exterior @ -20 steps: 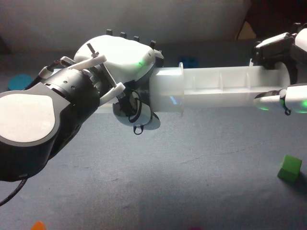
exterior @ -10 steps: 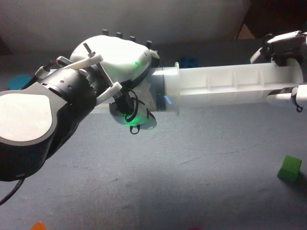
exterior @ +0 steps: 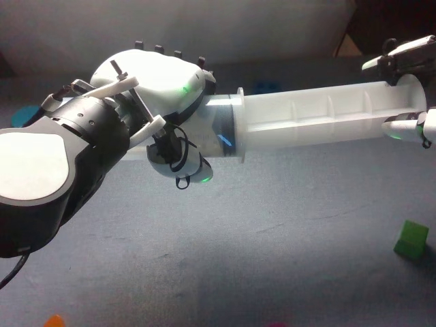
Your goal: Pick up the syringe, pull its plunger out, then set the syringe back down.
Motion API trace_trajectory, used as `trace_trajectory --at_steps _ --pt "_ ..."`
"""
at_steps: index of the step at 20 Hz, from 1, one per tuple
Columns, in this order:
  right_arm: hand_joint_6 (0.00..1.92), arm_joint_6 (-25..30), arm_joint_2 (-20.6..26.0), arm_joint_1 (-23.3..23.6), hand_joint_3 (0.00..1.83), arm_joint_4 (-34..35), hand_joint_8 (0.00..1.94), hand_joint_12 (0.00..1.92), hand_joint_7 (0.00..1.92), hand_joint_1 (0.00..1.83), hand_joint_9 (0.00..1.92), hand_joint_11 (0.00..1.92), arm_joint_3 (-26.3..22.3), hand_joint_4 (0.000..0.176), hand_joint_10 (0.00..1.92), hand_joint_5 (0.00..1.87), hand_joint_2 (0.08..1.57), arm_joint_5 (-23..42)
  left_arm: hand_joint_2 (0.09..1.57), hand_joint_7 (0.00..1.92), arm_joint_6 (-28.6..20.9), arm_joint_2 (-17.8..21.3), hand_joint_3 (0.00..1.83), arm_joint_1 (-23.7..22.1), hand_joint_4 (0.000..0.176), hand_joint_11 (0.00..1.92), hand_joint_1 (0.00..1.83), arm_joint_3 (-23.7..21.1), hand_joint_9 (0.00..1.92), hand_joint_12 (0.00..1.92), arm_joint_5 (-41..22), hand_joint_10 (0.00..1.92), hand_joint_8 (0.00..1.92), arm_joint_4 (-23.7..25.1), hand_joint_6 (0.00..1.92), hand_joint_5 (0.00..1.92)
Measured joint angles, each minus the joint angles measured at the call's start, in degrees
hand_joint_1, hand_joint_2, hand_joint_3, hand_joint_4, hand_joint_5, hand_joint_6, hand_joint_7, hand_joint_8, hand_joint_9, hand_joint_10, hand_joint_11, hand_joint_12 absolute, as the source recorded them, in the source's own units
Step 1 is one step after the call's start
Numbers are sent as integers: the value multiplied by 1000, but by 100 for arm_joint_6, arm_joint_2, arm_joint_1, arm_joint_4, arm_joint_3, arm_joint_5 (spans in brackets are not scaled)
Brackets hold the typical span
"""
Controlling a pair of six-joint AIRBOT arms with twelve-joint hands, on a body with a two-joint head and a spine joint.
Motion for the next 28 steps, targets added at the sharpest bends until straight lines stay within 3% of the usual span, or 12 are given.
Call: trace_trajectory --at_steps 4,5,6,8,11,13,19,23,26,28 --pt "0 0 0 0 0 11 1 987 745 1047 742 485 -2 0 102 635 1075 -2 1212 761 4 0 0 0 0 649 1346 -35 753 1374 42 1485 1316 -2 1238 750" --pt "0 -17 0 0 0 9 0 889 554 895 540 269 -2 0 6 444 1009 -4 1212 763 22 0 0 0 0 647 1346 -35 752 1374 44 1485 1314 0 1238 749" --pt "0 -44 0 0 0 31 0 872 475 850 445 170 0 0 0 355 975 -9 1211 762 24 2 0 0 0 648 1346 -35 752 1375 59 1484 1314 -2 1237 753" --pt "0 -61 0 0 0 68 0 849 333 771 312 73 17 0 0 221 937 -4 1211 762 48 33 0 7 0 648 1346 -35 752 1377 96 1483 1313 -4 1236 754" --pt "0 -72 -11 4 0 59 0 787 160 614 182 0 15 15 0 84 880 33 1207 770 111 37 0 11 0 653 1347 -35 757 1380 111 1481 1299 -15 1223 764" --pt "0 -94 -17 4 0 59 0 674 113 424 137 0 -17 17 0 49 843 33 1204 781 109 35 0 11 0 658 1348 -37 757 1383 101 1476 1289 -7 1215 769" --pt "0 -109 90 4 0 15 0 632 111 288 134 0 -337 17 0 42 821 -50 1204 771 109 37 0 22 0 652 1347 -48 755 1380 103 1473 1280 -7 1235 778" --pt "0 13 577 376 0 48 0 623 109 278 129 0 -929 17 0 41 823 -284 1204 770 111 35 0 59 0 660 1347 -48 755 1380 66 1473 1281 9 1231 780" --pt "1 -459 697 721 0 74 0 625 91 281 120 0 -1370 17 0 42 827 -334 1205 772 101 37 0 114 0 660 1348 -46 757 1379 -116 1473 1283 -7 1233 772" --pt "1 -1257 651 1073 0 658 0 626 91 280 120 0 -1622 17 1 44 829 -376 1205 772 -2 35 0 138 0 658 1347 13 756 1377 -356 1475 1286 85 1232 769"
